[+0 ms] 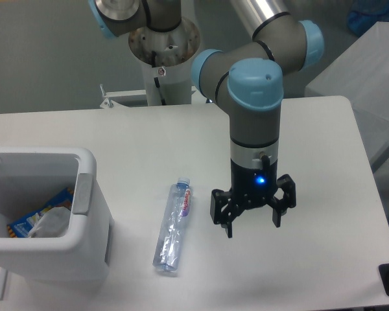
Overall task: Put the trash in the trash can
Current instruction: 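Move the open gripper back over the clear water bottle and lower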
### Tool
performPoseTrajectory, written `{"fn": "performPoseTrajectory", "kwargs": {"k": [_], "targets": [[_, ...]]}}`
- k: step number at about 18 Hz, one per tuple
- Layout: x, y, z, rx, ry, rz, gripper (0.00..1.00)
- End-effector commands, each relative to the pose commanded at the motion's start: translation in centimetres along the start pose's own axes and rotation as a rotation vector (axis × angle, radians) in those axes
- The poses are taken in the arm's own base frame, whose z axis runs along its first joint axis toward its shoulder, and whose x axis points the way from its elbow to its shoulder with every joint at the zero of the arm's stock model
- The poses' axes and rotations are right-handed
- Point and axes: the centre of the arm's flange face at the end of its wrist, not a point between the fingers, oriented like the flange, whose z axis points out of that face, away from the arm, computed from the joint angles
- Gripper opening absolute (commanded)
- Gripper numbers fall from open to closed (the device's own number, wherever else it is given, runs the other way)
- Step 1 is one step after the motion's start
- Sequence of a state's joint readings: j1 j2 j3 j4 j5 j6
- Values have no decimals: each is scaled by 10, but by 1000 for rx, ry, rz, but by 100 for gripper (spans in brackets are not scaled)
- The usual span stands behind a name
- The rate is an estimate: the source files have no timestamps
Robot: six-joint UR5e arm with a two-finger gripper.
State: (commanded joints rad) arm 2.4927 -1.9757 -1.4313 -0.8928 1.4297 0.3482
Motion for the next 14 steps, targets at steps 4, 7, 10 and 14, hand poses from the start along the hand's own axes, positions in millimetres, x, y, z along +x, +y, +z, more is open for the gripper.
{"fn": "performPoseTrajectory", "kwargs": {"k": [4, 7, 10, 14], "targets": [[3, -1, 17, -14, 12, 5, 100], [16, 0, 32, -33, 30, 18, 100], [34, -1, 35, -42, 51, 39, 100], [62, 4, 46, -67, 73, 71, 100]]}}
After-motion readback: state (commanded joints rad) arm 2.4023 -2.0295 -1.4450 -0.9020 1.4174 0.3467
